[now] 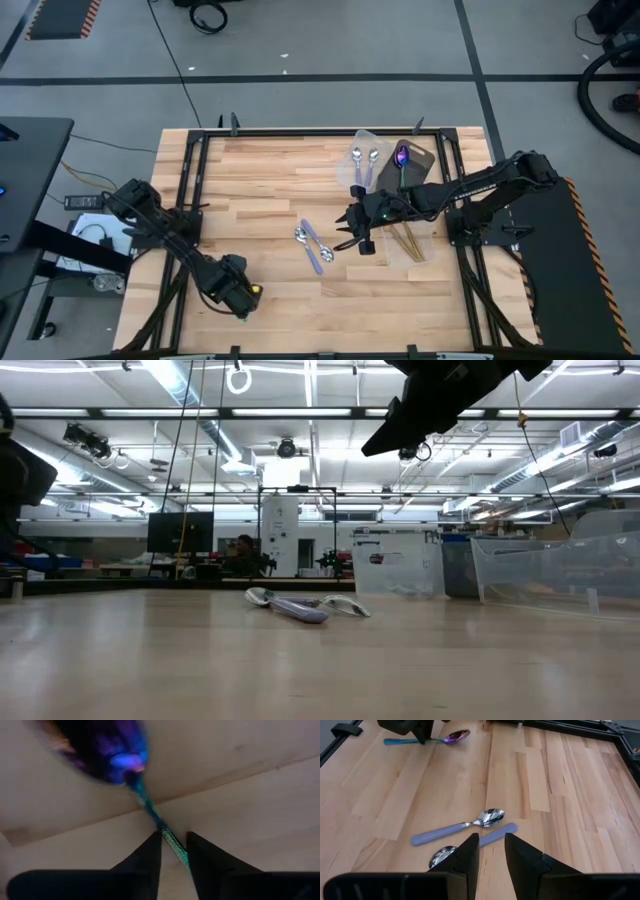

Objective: Sort silverware by color (type)
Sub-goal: Put the blue spoon into the black bin

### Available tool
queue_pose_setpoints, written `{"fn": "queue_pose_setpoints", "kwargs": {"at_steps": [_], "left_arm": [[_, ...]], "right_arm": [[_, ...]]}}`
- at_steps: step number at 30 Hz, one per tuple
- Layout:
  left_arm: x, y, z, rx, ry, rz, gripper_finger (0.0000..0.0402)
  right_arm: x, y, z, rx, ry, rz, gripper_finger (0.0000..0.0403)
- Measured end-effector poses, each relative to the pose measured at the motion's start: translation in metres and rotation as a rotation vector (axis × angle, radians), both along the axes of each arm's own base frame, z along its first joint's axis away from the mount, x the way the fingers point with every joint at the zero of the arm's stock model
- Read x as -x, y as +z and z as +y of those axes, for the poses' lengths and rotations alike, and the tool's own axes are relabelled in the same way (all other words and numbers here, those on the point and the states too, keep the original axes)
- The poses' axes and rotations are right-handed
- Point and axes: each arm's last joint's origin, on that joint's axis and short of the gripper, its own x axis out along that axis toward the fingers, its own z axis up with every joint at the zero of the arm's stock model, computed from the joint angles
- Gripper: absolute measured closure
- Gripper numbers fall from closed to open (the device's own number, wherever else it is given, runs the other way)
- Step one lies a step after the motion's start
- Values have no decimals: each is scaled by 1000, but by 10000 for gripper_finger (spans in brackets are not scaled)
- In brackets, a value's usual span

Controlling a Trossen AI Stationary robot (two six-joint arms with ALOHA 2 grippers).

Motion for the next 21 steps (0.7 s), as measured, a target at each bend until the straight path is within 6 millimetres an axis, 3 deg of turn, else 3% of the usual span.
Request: {"fn": "queue_pose_setpoints", "kwargs": {"at_steps": [9,17,21], "left_arm": [[-4,0,8,-30,-91,12,387],[-6,1,9,-86,-175,-17,385],[-12,11,15,-229,-227,-37,386]], "right_arm": [[0,0,-1,2,-2,0,300],[-1,1,-2,28,-44,-18,300],[0,1,-4,21,-94,-14,300]]}}
